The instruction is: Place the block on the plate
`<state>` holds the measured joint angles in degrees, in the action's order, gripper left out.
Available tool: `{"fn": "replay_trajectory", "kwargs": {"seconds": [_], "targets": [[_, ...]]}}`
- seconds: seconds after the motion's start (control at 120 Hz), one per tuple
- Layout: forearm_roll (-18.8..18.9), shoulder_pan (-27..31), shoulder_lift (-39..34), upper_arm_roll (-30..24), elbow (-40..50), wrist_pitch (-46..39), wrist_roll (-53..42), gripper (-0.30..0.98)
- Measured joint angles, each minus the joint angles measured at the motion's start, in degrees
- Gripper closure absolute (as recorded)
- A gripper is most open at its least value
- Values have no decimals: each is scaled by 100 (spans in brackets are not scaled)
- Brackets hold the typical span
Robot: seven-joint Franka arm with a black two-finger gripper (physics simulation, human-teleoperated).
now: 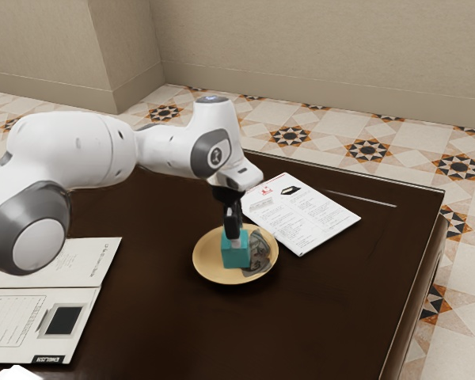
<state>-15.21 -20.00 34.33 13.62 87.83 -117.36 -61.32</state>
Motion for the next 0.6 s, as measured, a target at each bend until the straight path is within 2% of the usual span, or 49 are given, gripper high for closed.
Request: {"fn": "replay_trajectory", "kwargs": {"seconds": [0.117, 0.2, 0.442, 0.6], "targets": [[0, 23, -349, 33, -1, 253, -2, 6], [61, 106, -850, 68, 52, 683, 3, 4], [828, 297, -2182, 73, 92, 1606, 12, 1], [1049, 299, -2557, 71, 95, 1860, 12, 1]]}}
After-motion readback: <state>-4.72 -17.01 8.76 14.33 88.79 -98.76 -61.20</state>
